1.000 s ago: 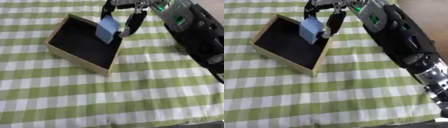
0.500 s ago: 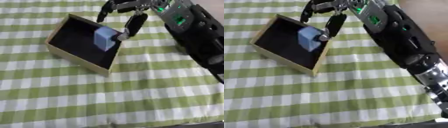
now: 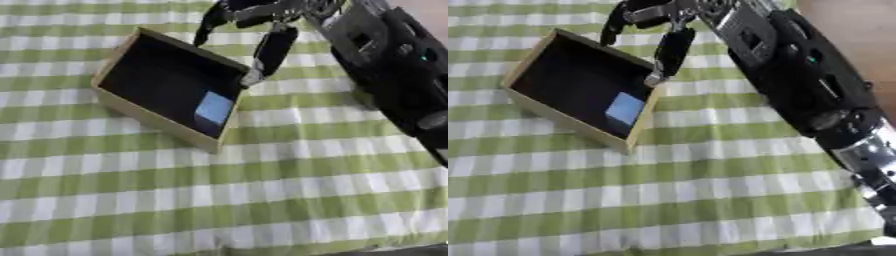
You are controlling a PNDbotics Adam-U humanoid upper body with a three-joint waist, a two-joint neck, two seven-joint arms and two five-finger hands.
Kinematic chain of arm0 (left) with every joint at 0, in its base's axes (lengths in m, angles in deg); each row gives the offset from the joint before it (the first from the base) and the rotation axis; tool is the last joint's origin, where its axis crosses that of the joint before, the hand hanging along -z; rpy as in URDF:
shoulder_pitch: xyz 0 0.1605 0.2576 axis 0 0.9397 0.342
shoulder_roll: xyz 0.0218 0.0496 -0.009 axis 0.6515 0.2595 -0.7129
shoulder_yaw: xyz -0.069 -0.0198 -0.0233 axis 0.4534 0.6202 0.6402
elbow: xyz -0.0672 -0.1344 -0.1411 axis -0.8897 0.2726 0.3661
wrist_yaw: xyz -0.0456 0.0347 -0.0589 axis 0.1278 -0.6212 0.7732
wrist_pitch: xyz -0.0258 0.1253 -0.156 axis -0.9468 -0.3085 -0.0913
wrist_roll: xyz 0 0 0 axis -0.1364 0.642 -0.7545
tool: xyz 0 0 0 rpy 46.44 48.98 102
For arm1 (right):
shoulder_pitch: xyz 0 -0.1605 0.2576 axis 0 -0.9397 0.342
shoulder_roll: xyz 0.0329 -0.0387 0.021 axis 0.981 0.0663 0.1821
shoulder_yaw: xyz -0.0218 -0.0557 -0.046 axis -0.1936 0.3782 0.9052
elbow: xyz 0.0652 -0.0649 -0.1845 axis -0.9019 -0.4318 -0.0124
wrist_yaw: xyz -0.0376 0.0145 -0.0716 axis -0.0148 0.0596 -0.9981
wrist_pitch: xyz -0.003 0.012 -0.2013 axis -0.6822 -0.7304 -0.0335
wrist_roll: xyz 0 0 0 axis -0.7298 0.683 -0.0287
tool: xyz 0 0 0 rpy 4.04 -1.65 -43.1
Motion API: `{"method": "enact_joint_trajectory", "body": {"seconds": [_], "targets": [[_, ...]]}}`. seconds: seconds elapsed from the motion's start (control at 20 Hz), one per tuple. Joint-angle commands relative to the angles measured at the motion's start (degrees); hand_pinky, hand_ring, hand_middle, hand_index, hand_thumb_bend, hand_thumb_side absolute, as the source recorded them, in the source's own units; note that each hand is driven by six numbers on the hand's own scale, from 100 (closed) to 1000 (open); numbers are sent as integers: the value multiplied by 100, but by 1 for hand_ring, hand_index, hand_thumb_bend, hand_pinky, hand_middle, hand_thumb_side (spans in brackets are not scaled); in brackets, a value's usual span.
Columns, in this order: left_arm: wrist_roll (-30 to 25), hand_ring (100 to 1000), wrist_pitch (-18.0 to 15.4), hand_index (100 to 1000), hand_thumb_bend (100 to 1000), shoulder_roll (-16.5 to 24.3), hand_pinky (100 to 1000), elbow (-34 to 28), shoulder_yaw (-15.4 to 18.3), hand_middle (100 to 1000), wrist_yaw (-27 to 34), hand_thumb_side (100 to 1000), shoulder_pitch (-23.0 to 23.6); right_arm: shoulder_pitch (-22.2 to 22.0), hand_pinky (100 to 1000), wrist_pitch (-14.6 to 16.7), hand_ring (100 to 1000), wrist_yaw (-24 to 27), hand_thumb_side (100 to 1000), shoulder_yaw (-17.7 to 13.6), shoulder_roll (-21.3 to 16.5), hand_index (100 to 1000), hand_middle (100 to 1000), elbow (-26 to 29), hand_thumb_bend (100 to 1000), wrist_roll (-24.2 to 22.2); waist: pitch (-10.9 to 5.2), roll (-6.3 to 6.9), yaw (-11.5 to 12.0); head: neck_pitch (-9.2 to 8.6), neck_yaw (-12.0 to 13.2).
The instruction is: Pick up objects on the table and place them in the box.
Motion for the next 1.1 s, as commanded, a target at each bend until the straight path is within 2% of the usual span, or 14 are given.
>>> {"method": "enact_joint_trajectory", "body": {"seconds": [0.05, 0.25, 0.45, 0.75, 1.1], "targets": [[0, 810, 16, 850, 209, 72, 814, -88, 37, 841, 11, 832, -23, 77, 920, -39, 913, 121, 271, -159, -162, 897, 822, 224, 340, 60, -113, -51, -14, 9, 23], [20, 810, 14, 849, 210, 79, 814, -88, 56, 842, -1, 831, 18, 19, 919, -205, 913, 326, 228, -360, -466, 897, 821, 553, 345, 189, -138, -53, -66, 29, 56], [52, 810, 16, 848, 210, 101, 814, -88, 83, 842, -26, 831, 72, -227, 918, -395, 914, 448, 204, -630, -975, 897, 820, 840, 365, 372, -160, -70, -135, 41, 118], [100, 811, -3, 847, 208, 128, 814, -88, 121, 842, -62, 830, 117, -857, 918, -639, 916, 557, 189, -1071, -1720, 896, 822, 1144, 382, 727, -162, -37, -203, 28, 200], [121, 811, -18, 846, 204, 149, 814, -88, 136, 843, -81, 831, 128, -1668, 919, -793, 923, 506, 222, -1381, -2397, 897, 827, 1332, 422, 1029, -130, 34, -256, -10, 245]]}}
